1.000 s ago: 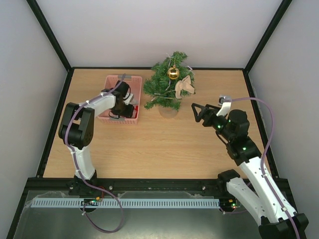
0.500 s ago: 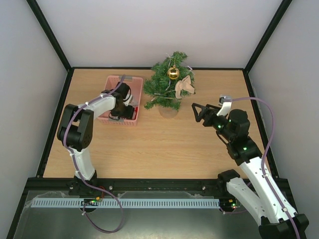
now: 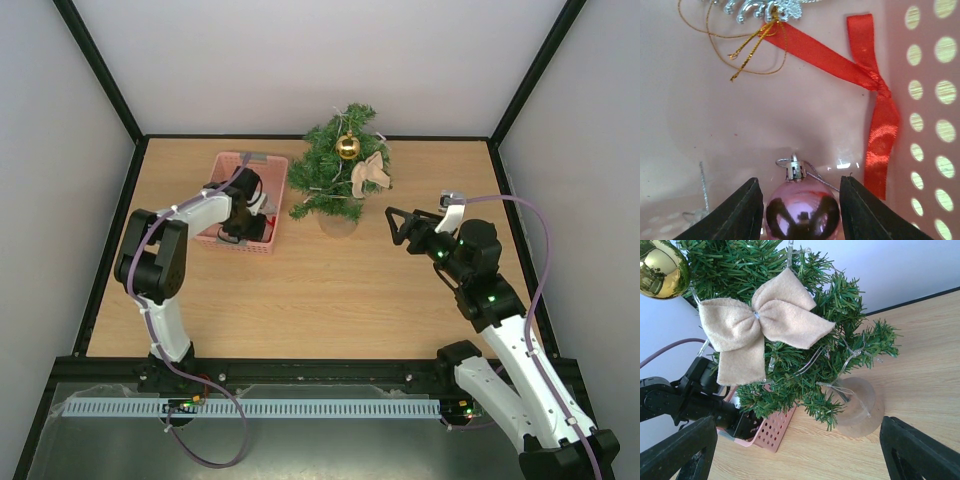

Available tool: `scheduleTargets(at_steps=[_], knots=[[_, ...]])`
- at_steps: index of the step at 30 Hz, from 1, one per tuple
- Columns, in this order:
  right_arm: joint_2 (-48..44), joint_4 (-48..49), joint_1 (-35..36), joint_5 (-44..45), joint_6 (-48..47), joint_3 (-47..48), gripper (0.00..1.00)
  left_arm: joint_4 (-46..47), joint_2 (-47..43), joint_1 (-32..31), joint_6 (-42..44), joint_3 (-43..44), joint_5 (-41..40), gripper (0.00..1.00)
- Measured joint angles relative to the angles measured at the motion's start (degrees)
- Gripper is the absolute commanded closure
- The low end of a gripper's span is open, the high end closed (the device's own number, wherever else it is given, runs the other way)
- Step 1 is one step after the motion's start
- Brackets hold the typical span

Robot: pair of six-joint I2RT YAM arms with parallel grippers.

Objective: Decorate the small christmas tree
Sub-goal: Pick up the decoration item from the storage box.

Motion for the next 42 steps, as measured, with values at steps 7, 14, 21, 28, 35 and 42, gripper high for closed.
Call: scheduleTargets(at_steps=[7,14,21,28,35,42], knots=[[-0.17,-0.20,-0.02,0.09,0.85,0.00,0.13,-0.02,-1.55,0.00,0.31,0.02,1.49,0.64],[-1.25,-1.01,0.00,0.22,1.73,0.02,0.13,-0.13,-2.75,0.00,0.61,0.02,2.05,0.51],[-1.79,-1.03,-0.02,0.28,2.21,0.17,0.13,-1.09,-4.76,0.00,1.53,0.02,1.57,0.52],[-1.79,-1.03,0.00,0.28,2.60,0.17,0.13,-2.05,-5.57,0.00,1.73,0.02,1.09,0.53],[-1.77,-1.03,-0.02,0.26,3.41,0.17,0.14,-2.36,-5.55,0.02,1.88,-0.85,-0.59,0.53],[-1.31,-1.38,-0.02,0.24,3.43,1.14,0.14,-1.97,-3.13,0.04,2.21,-1.60,0.87,0.52]])
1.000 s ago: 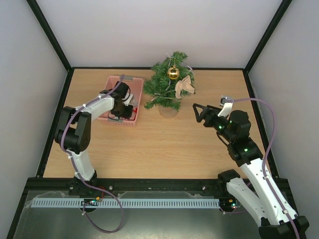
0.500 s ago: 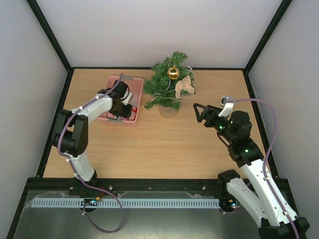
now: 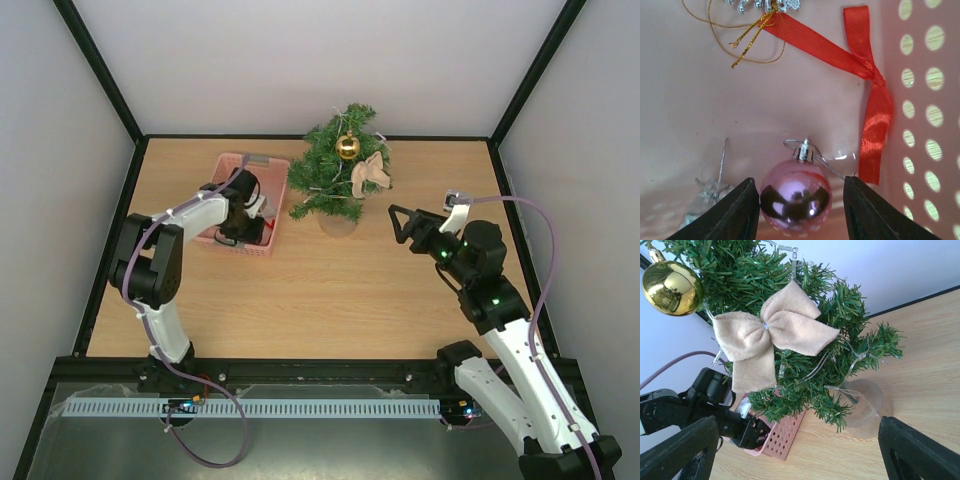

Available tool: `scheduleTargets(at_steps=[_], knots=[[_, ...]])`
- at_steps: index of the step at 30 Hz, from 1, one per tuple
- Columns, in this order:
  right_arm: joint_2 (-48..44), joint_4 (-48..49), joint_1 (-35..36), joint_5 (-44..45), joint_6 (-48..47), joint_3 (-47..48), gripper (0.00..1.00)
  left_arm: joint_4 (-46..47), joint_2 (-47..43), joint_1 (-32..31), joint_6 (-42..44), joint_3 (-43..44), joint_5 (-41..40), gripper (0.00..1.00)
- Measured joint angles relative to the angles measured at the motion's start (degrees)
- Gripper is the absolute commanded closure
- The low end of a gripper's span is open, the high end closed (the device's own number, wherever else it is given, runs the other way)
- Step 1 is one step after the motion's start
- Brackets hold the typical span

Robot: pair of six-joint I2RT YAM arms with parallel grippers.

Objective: Decorate the small christmas tree
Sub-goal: Pick up the decoration item from the storage box.

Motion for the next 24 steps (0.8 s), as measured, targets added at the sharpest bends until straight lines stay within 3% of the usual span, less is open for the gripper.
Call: scheduleTargets(at_steps=[11,24], knots=[[0.31,-1.03,0.02,0.39,-0.28,1.40,0.14,0.02,2.21,0.02,0.39,0.02,1.62,0.51],[0.20,-1.05,0.00,0.59,-0.76,1.66,0.14,-0.07,2.14,0.02,0.57,0.02,2.03,0.62]])
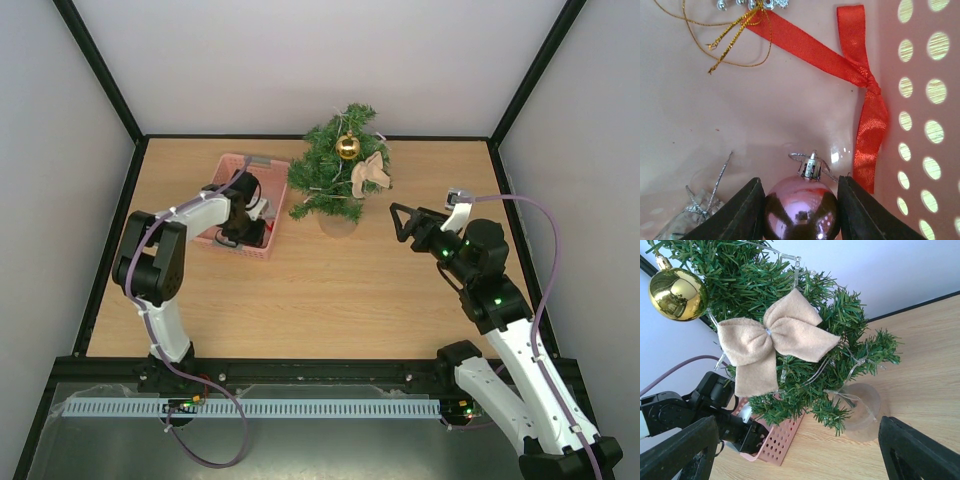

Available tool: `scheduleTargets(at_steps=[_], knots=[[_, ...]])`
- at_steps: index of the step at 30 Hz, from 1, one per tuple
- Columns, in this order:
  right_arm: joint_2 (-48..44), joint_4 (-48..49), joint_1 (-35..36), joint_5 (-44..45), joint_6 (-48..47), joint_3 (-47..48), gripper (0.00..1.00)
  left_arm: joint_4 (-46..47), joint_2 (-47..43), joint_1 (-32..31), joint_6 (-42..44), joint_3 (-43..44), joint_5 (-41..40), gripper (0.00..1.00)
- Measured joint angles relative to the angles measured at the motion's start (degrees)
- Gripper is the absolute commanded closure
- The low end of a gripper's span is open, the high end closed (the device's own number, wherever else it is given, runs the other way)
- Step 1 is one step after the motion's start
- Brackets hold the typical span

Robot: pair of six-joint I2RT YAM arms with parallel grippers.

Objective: Decorate the small christmas tree
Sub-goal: Pick up the decoration item from the storage box, then hang the decoration item on the Christmas tree.

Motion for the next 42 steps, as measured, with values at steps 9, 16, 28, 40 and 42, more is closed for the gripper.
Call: scheduleTargets(at_steps=[9,16,28,40,42], knots=[[0.33,-0.52,0.00,0.17,-0.79,0.00,0.14,-0.81,-5.01,-0.02,0.02,1.20,0.00,0.63],[1.01,-4.39,0.02,2.89,-4.02,0.98,0.15,0.35,-14.08,-0.35,0.50,1.31,2.19,0.66],[2.19,-3.69,0.31,-3.63,-4.57,3.19,0.23,8.28,-27.98,-1.07,-0.74,-2.71,18.03,0.66],[3.56,12.04,17.22,-1.38,-4.61,0.07,0.45,15.34,-33.73,-1.51,-8.02,-7.19,35.08,0.66],[3.91,16.50,20.28,0.59,-6.03,-2.12,0.47,17.03,-35.12,-1.57,-9.64,-7.93,36.63,0.66]])
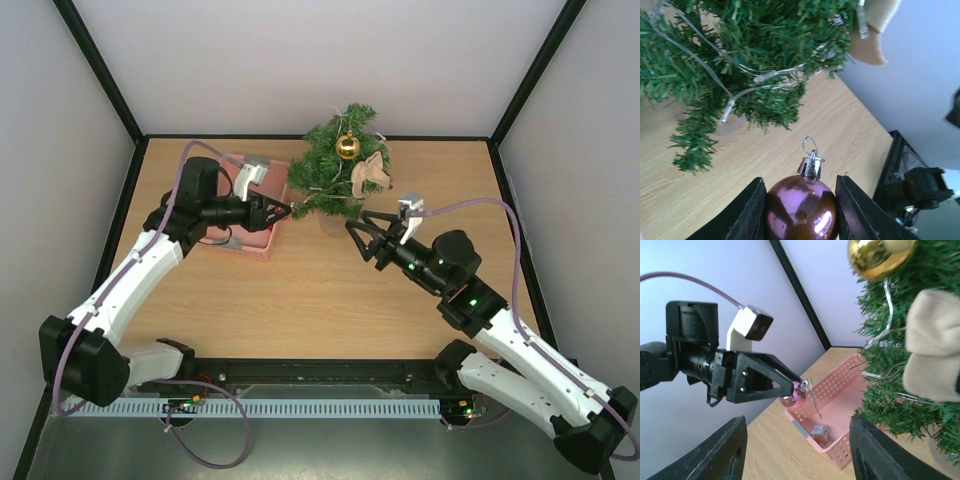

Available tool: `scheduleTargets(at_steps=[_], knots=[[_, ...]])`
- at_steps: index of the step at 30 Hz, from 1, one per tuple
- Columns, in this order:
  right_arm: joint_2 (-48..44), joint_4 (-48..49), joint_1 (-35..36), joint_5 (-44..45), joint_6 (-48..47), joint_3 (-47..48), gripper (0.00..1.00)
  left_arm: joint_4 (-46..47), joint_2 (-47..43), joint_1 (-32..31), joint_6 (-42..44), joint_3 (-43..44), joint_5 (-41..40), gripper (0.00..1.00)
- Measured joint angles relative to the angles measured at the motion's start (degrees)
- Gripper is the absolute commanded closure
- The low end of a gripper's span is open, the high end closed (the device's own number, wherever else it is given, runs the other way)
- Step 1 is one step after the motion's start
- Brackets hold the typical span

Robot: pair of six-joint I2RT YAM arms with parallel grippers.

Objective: Decorate the small christmas tree
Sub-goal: Hang the decoration item on the Christmas tree.

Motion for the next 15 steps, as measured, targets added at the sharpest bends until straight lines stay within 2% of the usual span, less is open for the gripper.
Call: scheduleTargets(at_steps=[3,6,10,15], knots=[[0.50,8.24,2.80,1.57,-2.73,-5.38,0.52,2.91,-2.16,-0.55,-2.89,-1.95,2.01,0.66],[2.56,16.06,5.07,2.78,-6.51,-11.04,0.60,5.07,-3.80,-1.49,-5.27,-3.54,3.19,0.66],[8.13,23.52,7.98,4.22,-11.39,-13.79,0.69,7.87,-5.81,-2.89,-8.11,-5.49,4.24,0.66],[14.51,34.56,9.07,3.89,-14.80,-14.49,0.70,11.13,-8.52,-3.50,-11.50,-7.98,5.88,0.66]])
